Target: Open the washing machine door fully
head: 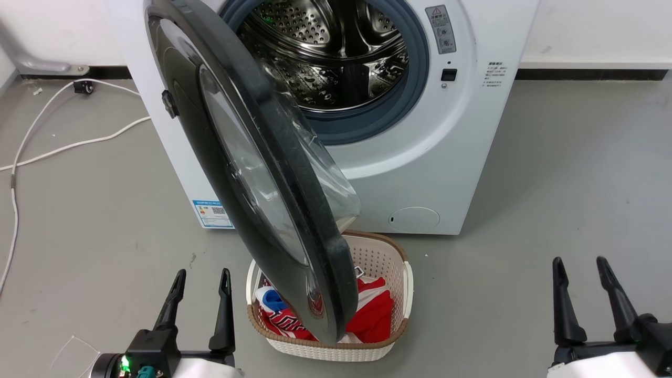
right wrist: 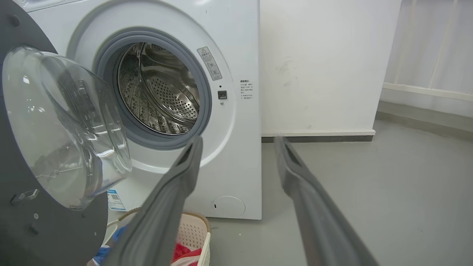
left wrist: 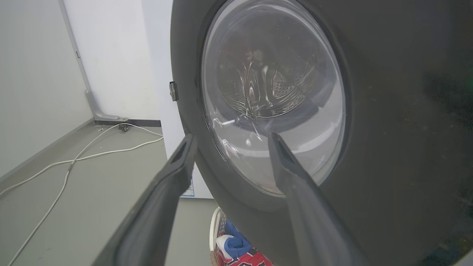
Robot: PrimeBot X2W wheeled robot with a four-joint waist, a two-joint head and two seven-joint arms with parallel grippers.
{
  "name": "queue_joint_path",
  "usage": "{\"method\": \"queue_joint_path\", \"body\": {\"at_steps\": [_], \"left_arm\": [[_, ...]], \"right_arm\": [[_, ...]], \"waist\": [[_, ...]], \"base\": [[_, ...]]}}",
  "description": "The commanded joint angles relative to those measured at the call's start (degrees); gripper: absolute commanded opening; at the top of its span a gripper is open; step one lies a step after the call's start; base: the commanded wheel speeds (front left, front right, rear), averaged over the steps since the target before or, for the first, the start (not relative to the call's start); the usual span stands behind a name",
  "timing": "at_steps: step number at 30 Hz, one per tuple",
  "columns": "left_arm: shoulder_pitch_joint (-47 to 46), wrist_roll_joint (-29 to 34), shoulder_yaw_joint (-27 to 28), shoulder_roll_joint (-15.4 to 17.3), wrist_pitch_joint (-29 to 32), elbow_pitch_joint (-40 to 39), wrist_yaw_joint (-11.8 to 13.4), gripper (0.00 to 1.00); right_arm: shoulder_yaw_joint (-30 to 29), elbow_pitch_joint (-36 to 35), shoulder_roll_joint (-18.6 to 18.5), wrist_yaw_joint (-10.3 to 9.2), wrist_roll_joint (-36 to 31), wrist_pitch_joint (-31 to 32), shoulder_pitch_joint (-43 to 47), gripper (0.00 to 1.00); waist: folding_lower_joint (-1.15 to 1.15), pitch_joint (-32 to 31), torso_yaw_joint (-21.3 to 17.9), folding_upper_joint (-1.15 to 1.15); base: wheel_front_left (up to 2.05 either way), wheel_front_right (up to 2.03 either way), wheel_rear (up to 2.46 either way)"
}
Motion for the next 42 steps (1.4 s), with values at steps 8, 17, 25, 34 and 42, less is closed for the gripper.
{"method": "queue_joint_path", "body": {"at_steps": [8,17,25,34,42], "left_arm": [[0.03,0.52,0.27,-0.06,-0.13,0.1,-0.2,1.0],[-0.05,0.83,1.05,-0.06,-0.14,-0.86,1.18,0.02],[-2.09,2.75,3.0,-0.06,-0.13,-4.33,1.19,0.0],[-7.55,5.33,3.83,1.32,-0.13,-15.62,0.15,0.0],[-10.91,6.91,-3.32,0.94,-0.13,-24.39,-1.59,0.0]], "right_arm": [[-0.51,1.83,0.09,-0.01,2.07,-0.11,0.56,1.0],[-0.49,1.64,0.09,-0.01,2.56,-0.12,0.56,1.0],[0.06,1.2,0.1,-0.01,2.39,-0.12,0.36,1.0],[0.87,1.06,0.1,-0.01,2.51,-0.12,0.76,1.0],[1.16,1.07,0.1,-0.01,2.46,-0.12,0.97,1.0]], "waist": [[0.0,-0.26,-0.04,0.0],[0.0,-0.18,-0.17,0.0],[0.0,-0.26,-0.18,0.0],[0.0,-0.38,-0.46,0.0],[0.0,-0.87,-0.97,0.0]], "base": [[0.0,0.0,0.0],[0.0,0.0,0.0],[0.0,0.0,0.0],[0.0,0.0,0.0],[0.0,0.0,0.0]]}}
